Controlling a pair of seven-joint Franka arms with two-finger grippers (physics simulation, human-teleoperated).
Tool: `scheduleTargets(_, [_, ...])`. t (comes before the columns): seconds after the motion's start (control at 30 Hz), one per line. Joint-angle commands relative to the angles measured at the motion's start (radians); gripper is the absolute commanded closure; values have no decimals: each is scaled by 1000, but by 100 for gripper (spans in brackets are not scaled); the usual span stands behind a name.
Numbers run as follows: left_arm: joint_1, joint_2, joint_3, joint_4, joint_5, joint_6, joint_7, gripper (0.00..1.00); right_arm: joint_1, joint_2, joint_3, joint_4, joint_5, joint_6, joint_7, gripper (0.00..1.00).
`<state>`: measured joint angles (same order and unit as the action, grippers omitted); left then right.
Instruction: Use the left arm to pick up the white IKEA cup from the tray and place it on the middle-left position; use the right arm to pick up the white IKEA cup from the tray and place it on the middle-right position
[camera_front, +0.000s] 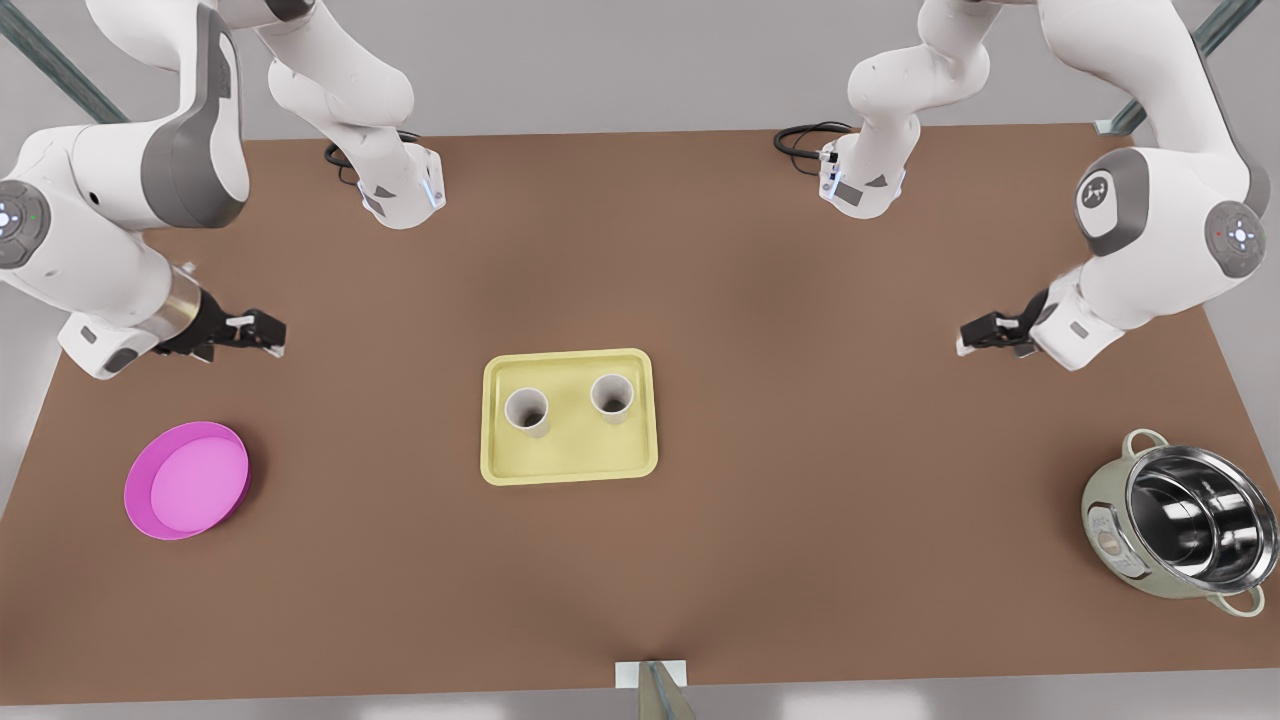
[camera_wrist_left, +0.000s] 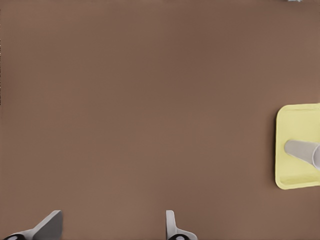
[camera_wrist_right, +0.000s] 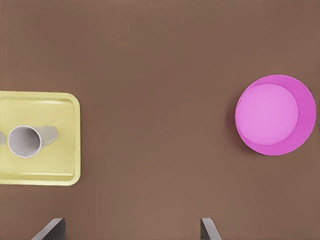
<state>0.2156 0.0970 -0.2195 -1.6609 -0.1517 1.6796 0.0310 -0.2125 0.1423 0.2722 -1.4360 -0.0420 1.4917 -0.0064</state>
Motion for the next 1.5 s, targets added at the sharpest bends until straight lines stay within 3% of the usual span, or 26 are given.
scheduleTargets(0.0, [-1, -5, -1, -7, 3, 114, 73, 0, 1, 7, 1, 2, -3, 73, -6, 0])
scheduleTargets(0.17, [-19, 6, -11, 3, 37, 61, 49, 0, 1, 17, 1, 2, -4, 82, -6, 0])
scheduleTargets(0.23, [-110, 104, -11, 10, 109, 232, -117, 0, 1, 25, 2, 0, -4, 99, -6, 0])
scheduleTargets(0.4, [-429, 237, -9, 13, 189, 331, -526, 0, 64, 79, 2, -69, -9, 200, 19, 0])
scheduleTargets(0.67, [-625, 398, -9, 35, 294, 512, -963, 0, 315, 263, 2, -73, -6, 366, 241, 0])
scheduleTargets(0.7, [-657, 449, -8, 116, 308, 512, -1016, 0, 326, 287, 1, -72, -3, 381, 241, 0])
scheduleTargets(1.0, [-731, 506, -6, 191, 320, 520, -1082, 0, 369, 456, 2, -77, -4, 503, 227, 0])
scheduleTargets(1.17, [-792, 589, -6, 211, 356, 641, -1178, 0, 398, 508, 2, -87, -10, 542, 227, 0])
scheduleTargets(1.37, [-825, 642, -6, 224, 402, 672, -1175, 0, 398, 399, 2, -254, -3, 547, 229, 4])
scheduleTargets(1.47, [-825, 644, -1, 185, 403, 673, -1171, 0, 400, 370, 5, -334, 1, 639, 240, 4])
